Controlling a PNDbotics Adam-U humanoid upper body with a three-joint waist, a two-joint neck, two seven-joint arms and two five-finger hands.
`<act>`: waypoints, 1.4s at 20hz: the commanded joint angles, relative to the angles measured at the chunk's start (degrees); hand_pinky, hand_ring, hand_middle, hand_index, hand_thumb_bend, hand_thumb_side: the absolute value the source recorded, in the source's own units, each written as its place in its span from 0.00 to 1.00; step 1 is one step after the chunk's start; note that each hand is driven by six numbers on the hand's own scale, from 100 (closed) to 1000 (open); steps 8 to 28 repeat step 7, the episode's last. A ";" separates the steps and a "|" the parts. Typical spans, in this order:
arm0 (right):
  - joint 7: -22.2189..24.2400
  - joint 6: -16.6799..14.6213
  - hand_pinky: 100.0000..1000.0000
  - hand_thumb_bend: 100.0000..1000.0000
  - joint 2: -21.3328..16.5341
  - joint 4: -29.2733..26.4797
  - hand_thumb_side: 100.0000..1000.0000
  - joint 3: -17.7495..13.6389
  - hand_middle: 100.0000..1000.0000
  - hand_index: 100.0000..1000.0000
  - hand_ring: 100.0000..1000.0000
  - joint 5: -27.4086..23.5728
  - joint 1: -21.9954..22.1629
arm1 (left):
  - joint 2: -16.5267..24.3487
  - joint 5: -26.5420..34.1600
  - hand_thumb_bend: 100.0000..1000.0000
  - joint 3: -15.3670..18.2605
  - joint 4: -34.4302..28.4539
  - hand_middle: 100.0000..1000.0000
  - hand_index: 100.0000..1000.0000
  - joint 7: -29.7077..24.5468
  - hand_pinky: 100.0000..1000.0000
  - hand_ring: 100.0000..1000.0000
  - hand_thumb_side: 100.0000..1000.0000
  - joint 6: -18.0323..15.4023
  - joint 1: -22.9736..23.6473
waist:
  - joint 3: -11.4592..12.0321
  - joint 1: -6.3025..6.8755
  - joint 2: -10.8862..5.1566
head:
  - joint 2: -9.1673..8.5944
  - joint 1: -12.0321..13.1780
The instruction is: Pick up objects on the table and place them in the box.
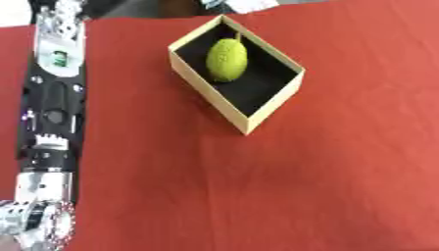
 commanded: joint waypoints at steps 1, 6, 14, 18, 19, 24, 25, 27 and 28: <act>-1.21 -0.11 0.80 0.00 -2.98 -0.92 0.49 -1.15 0.49 0.72 0.74 1.48 0.39 | 5.87 12.73 0.00 0.70 -6.25 0.74 0.80 1.26 0.71 0.77 0.77 3.50 2.73 | 1.07 -0.12 -1.69 | 0.93 -2.99; -2.57 -0.17 0.80 0.00 -4.29 -0.92 0.49 -1.80 0.49 0.72 0.74 2.92 1.61 | 9.91 29.68 0.01 3.28 -14.16 0.75 0.81 2.05 0.71 0.77 0.77 7.79 10.08 | 3.34 -0.12 -1.96 | 1.36 -5.97; -2.70 -0.12 0.80 0.00 -4.39 -0.92 0.49 -1.81 0.49 0.72 0.74 3.14 1.72 | 10.42 32.23 0.02 3.95 -15.42 0.75 0.81 2.62 0.71 0.77 0.77 8.80 11.16 | 3.64 -0.16 -1.95 | 1.38 -6.33; -2.70 -0.12 0.80 0.00 -4.39 -0.92 0.49 -1.81 0.49 0.72 0.74 3.14 1.72 | 10.42 32.23 0.02 3.95 -15.42 0.75 0.81 2.62 0.71 0.77 0.77 8.80 11.16 | 3.64 -0.16 -1.95 | 1.38 -6.33; -2.70 -0.12 0.80 0.00 -4.39 -0.92 0.49 -1.81 0.49 0.72 0.74 3.14 1.72 | 10.42 32.23 0.02 3.95 -15.42 0.75 0.81 2.62 0.71 0.77 0.77 8.80 11.16 | 3.64 -0.16 -1.95 | 1.38 -6.33; -2.70 -0.12 0.80 0.00 -4.39 -0.92 0.49 -1.81 0.49 0.72 0.74 3.14 1.72 | 10.42 32.23 0.02 3.95 -15.42 0.75 0.81 2.62 0.71 0.77 0.77 8.80 11.16 | 3.64 -0.16 -1.95 | 1.38 -6.33; -2.70 -0.12 0.80 0.00 -4.39 -0.92 0.49 -1.81 0.49 0.72 0.74 3.14 1.72 | 10.42 32.23 0.02 3.95 -15.42 0.75 0.81 2.62 0.71 0.77 0.77 8.80 11.16 | 3.64 -0.16 -1.95 | 1.38 -6.33; -2.70 -0.12 0.80 0.00 -4.39 -0.92 0.49 -1.81 0.49 0.72 0.74 3.14 1.72 | 10.42 32.23 0.02 3.95 -15.42 0.75 0.81 2.62 0.71 0.77 0.77 8.80 11.16 | 3.64 -0.16 -1.95 | 1.38 -6.33; -2.70 -0.12 0.80 0.00 -4.39 -0.92 0.49 -1.81 0.49 0.72 0.74 3.14 1.72 | 10.42 32.23 0.02 3.95 -15.42 0.75 0.81 2.62 0.71 0.77 0.77 8.80 11.16 | 3.64 -0.16 -1.95 | 1.38 -6.33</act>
